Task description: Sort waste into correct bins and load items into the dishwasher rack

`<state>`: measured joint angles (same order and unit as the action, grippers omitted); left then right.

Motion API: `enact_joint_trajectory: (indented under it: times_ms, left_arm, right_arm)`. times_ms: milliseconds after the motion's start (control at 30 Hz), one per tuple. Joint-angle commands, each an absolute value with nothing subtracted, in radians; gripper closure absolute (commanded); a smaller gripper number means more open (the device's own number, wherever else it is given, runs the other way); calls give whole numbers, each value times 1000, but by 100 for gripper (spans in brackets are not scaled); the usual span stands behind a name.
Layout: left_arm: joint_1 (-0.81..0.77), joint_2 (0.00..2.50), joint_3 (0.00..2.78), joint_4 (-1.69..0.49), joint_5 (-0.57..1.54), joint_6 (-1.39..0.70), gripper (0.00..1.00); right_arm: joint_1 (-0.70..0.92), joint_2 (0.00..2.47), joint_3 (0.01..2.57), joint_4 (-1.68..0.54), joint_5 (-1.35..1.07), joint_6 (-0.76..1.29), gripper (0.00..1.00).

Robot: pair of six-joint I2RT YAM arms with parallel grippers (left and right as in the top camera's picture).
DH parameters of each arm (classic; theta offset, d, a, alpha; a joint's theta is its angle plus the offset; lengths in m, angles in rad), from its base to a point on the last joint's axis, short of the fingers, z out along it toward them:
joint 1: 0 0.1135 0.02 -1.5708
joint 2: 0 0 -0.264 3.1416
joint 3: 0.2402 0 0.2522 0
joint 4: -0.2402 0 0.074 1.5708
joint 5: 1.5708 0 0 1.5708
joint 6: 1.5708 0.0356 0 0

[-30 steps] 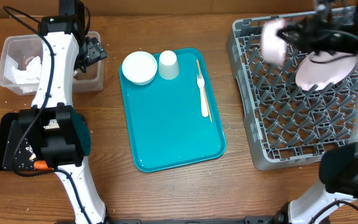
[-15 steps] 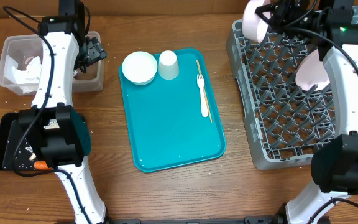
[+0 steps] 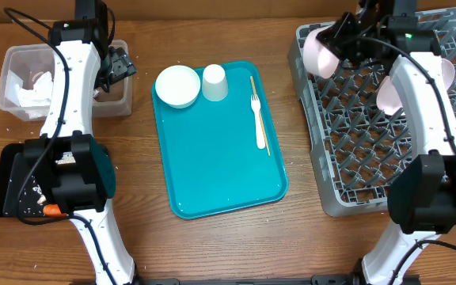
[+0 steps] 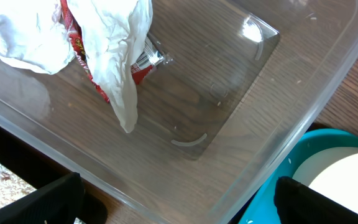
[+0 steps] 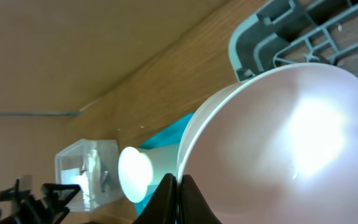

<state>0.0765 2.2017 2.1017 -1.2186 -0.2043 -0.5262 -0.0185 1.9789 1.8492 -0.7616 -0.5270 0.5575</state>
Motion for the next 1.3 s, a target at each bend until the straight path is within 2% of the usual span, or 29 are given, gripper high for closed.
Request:
enact_joint_trajectory:
  times_ms: [0, 167, 367, 567, 933, 1000, 1100, 1133, 1233, 1267]
  left_arm:
    - [78, 2195, 2123, -1218, -201, -550, 0]
    - [78, 2195, 2123, -1218, -200, -550, 0]
    - [78, 2195, 2123, -1218, -201, -550, 0]
    - [78, 2195, 2123, -1218, -200, -550, 0]
    - [78, 2195, 2123, -1218, -200, -550, 0]
    - [78, 2195, 2123, -1218, -200, -550, 0]
    - [78, 2195, 2123, -1218, -200, -550, 0]
    - [78, 2195, 2123, -1218, -201, -550, 0]
    - [78, 2195, 2123, -1218, -201, -550, 0]
    - [78, 2195, 2123, -1218, -200, -550, 0]
  right_arm:
    - [-21, 1973, 1853, -751, -499, 580, 96]
    - [-19, 1974, 1853, -716, -607, 618, 96]
    - [-16, 1978, 1852, -761, -485, 629, 95]
    - [-28, 1978, 1853, -801, -438, 629, 78]
    - [-57, 1954, 1972, -947, -395, 585, 69]
    - [-41, 1952, 2004, -982, -346, 550, 65]
    - [2, 1953, 2020, -1015, -232, 506, 54]
    - [20, 1956, 2020, -1021, -184, 500, 54]
    - [62, 1973, 2020, -1033, -131, 496, 69]
    - [78, 1978, 2020, -1037, -131, 495, 71]
